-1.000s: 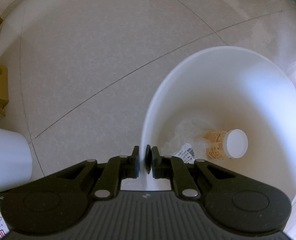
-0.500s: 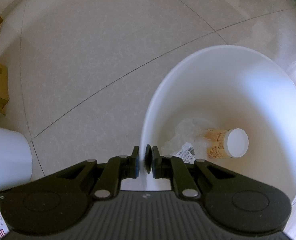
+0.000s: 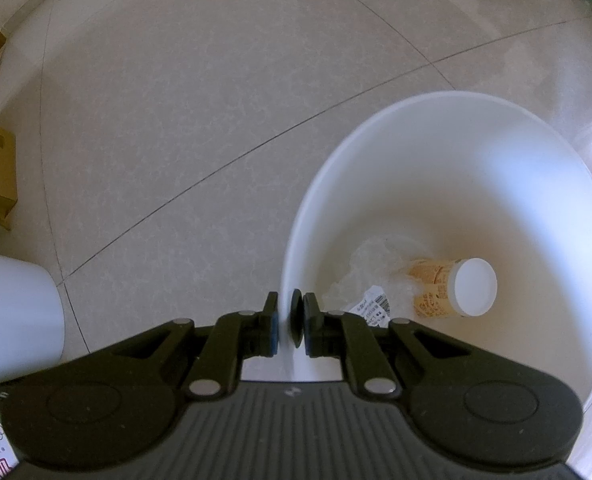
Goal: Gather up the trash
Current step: 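Grasp the blue yogurt pouch with the right tool, then carry the pouch over the bin and open the right tool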
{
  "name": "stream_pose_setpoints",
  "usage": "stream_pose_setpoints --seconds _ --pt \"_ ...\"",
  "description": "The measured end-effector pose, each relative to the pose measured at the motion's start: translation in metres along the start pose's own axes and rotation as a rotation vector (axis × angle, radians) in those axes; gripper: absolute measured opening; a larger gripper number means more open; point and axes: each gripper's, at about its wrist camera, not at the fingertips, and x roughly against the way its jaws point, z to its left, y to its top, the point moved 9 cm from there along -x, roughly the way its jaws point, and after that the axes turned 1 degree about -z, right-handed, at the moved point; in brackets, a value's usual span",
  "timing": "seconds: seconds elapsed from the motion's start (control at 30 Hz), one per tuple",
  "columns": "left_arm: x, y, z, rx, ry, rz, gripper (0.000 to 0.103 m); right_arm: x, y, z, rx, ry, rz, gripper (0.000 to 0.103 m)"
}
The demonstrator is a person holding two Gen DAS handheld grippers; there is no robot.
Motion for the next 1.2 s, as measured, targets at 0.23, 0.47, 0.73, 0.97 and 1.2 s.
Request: stream_pose_setpoints --seconds 0.23,0.47,0.73,0.97,1.2 --pt "0.0 0.0 0.0 -0.001 0.001 0.0 0.01 0.031 0.001 0.005 0.007 0.038 -0.004 0.033" --pt "0.001 0.001 -0.001 0.0 -0.003 0.0 0.009 0.088 0.006 0.042 0.073 0.106 -0.041 0.033" --pt "0.001 0.001 -0.001 -0.003 -0.004 0.0 0.01 0.201 0.044 0.125 0.261 0.238 -0.162 0.033" --pt "0.001 0.001 0.0 0.005 -0.014 -0.005 0.01 0.309 0.072 0.231 0.505 0.361 -0.301 0.033" --pt "0.002 0.0 0.003 0.013 -0.025 -0.009 0.01 0.335 0.076 0.321 0.666 0.421 -0.335 0.033"
